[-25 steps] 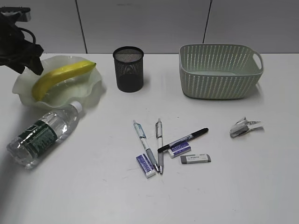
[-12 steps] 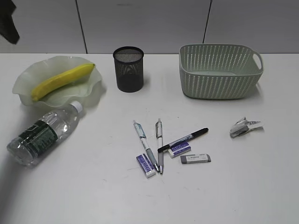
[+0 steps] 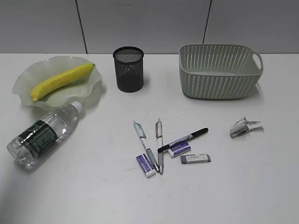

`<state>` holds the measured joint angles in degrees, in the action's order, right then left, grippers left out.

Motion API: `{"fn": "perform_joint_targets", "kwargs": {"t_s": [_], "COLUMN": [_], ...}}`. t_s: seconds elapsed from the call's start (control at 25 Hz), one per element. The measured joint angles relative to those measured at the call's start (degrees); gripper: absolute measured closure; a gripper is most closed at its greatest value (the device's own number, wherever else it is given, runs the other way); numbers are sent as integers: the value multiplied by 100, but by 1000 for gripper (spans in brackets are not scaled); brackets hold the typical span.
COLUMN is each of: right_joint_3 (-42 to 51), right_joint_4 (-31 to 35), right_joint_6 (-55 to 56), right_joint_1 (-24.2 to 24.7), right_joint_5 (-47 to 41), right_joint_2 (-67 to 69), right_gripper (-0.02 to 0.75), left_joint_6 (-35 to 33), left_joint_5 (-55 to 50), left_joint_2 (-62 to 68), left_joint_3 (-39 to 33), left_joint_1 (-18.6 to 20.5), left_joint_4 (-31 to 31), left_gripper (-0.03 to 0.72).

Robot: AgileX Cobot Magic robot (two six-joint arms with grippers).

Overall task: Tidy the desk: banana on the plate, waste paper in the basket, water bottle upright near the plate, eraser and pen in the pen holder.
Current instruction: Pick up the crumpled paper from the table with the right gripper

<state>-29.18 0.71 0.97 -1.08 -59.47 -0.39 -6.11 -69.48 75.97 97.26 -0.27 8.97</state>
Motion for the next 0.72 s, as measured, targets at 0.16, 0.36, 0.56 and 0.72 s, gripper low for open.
{"fn": "perform_joint_targets", "kwargs": {"t_s": [0.16, 0.36, 0.56, 0.72], "right_joint_3": [0, 0, 0, 0], "right_joint_4": [112, 230, 254, 259], "right_joint_6": [5, 5, 5, -2], "right_joint_1": [0, 0, 0, 0], "right_joint_5": [0, 0, 0, 0], "right_joint_2": [0, 0, 0, 0], "right_gripper": [319, 319, 319, 319], "left_joint_6": [0, 0, 0, 0], "left_joint_5": [-5, 497, 1016, 1031], "left_joint_2": [-1262, -3048, -4247, -5201], "left_joint_3": [-920, -2836, -4950, -6253], "left_joint_1": [0, -6, -287, -444], "left_joint_4": [7, 1, -12, -2], "left_gripper": [275, 281, 280, 284]}}
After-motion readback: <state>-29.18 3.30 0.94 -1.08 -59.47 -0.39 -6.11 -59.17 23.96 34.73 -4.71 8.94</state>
